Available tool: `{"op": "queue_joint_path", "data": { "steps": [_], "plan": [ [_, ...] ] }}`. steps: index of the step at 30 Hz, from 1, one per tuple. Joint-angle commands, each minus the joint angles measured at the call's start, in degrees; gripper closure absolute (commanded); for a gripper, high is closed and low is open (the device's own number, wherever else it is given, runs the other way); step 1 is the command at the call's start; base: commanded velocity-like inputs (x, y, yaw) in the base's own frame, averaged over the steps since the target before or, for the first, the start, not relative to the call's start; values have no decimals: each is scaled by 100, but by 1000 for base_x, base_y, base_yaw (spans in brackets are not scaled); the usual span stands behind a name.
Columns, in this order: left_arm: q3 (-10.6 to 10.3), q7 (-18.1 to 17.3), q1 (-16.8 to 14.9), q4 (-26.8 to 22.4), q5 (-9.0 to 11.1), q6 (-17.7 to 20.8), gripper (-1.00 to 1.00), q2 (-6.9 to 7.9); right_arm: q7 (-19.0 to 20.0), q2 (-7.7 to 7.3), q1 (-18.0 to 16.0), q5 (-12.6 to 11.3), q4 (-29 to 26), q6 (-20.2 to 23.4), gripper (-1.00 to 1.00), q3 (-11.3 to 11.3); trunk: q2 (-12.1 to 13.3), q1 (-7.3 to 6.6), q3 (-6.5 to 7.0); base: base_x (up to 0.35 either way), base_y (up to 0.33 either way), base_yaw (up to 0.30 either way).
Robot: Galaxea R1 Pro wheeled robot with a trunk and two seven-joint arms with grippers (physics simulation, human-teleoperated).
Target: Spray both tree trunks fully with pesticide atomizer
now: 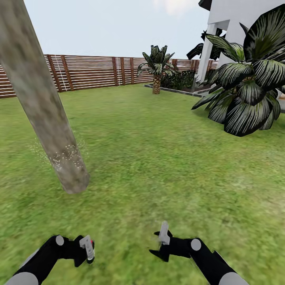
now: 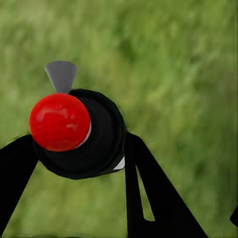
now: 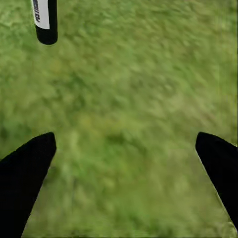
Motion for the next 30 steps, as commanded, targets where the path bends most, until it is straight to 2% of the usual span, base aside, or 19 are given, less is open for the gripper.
{"op": "queue_joint_path", "data": {
  "steps": [1, 3, 4, 5, 6, 8, 9, 10, 11, 12, 14, 18, 19, 20, 22, 23, 25, 30],
  "plan": [
    [309, 443, -3, 354, 123, -18, 100, -90, -444, -112, 8, 29, 333, -40, -100, 3, -2, -1, -5, 0, 0, 0],
    [619, 1196, -3, 897, 604, -35, 100, -153, -1516, -185, 17, -14, 1154, -56, -100, -7, -2, -1, -5, 0, 0, 0],
    [717, 1701, -3, 1246, 1027, -57, 100, -172, -2351, -198, 20, -125, 1692, -130, -100, -5, -2, -1, -5, 0, 0, 0],
    [777, 2899, 5, 2007, 2017, -713, 100, -183, -3994, -191, 23, -578, 2607, -782, -100, 4, -2, -1, -5, 0, 0, 0],
    [784, 3208, 32, 2203, 2259, -960, 100, -183, -4342, -187, 25, -723, 2775, -970, -100, 4, -2, -1, -5, 0, 0, 0],
    [792, 4035, 223, 2582, 3013, -1605, 100, -181, -5194, -179, 86, -1273, 3114, -1480, -100, 5, -2, -1, -5, 0, 0, 0],
    [792, 4316, 337, 2660, 3360, -1797, 100, -181, -5445, -178, 167, -1542, 3174, -1620, -100, 5, -2, -1, -5, 0, 0, 0],
    [787, 4486, 443, 2696, 3624, -1940, 100, -186, -5582, -177, 233, -1744, 3207, -1695, -100, 5, -2, -1, -5, 0, 0, 0],
    [783, 4578, 531, 2721, 3787, -2045, 100, -186, -5653, -182, 290, -1867, 3227, -1734, -100, 5, -2, -1, -5, 0, 0, 0],
    [780, 4634, 617, 2747, 3894, -2122, 100, -187, -5700, -174, 383, -1953, 3233, -1767, -100, 5, -2, -1, -5, 0, 0, 0],
    [779, 4665, 672, 2782, 3953, -2157, 100, -217, -5728, -148, 473, -2091, 3231, -1787, -100, 5, -2, -1, -5, 0, 0, 0],
    [791, 4673, 715, 2890, 4081, -2172, 100, -230, -5721, -122, 495, -2609, 3227, -1777, -100, 5, -2, -1, -5, 0, 0, 0],
    [788, 4667, 717, 2898, 4139, -2175, 100, -229, -5718, 10, 497, -2691, 3228, -1773, -100, 5, -2, -1, -5, 0, 0, 0],
    [787, 4668, 730, 2899, 4150, -2176, 100, -231, -5725, 56, 497, -2717, 3229, -1775, -100, -2, -2, -1, -5, 0, 0, 0],
    [787, 4672, 748, 2899, 4151, -2176, 100, -233, -5726, 60, 497, -2782, 3229, -1775, -100, -3, -2, -1, -5, -63, 0, 0],
    [787, 4673, 753, 2899, 4151, -2176, 100, -230, -5726, 61, 497, -2941, 3229, -1773, -100, -5, -2, -1, -5, -275, 38, 0],
    [787, 4672, 760, 2899, 4151, -2176, 100, -230, -5726, 64, 497, -3110, 3229, -1771, -100, -2, -2, -1, -5, -309, 101, -125],
    [787, 4668, 757, 2899, 4151, -2176, 100, -229, -5726, 69, 497, -3165, 3237, -1773, -100, 2, -2, -1, -5, -301, 194, -264]
  ]
}}
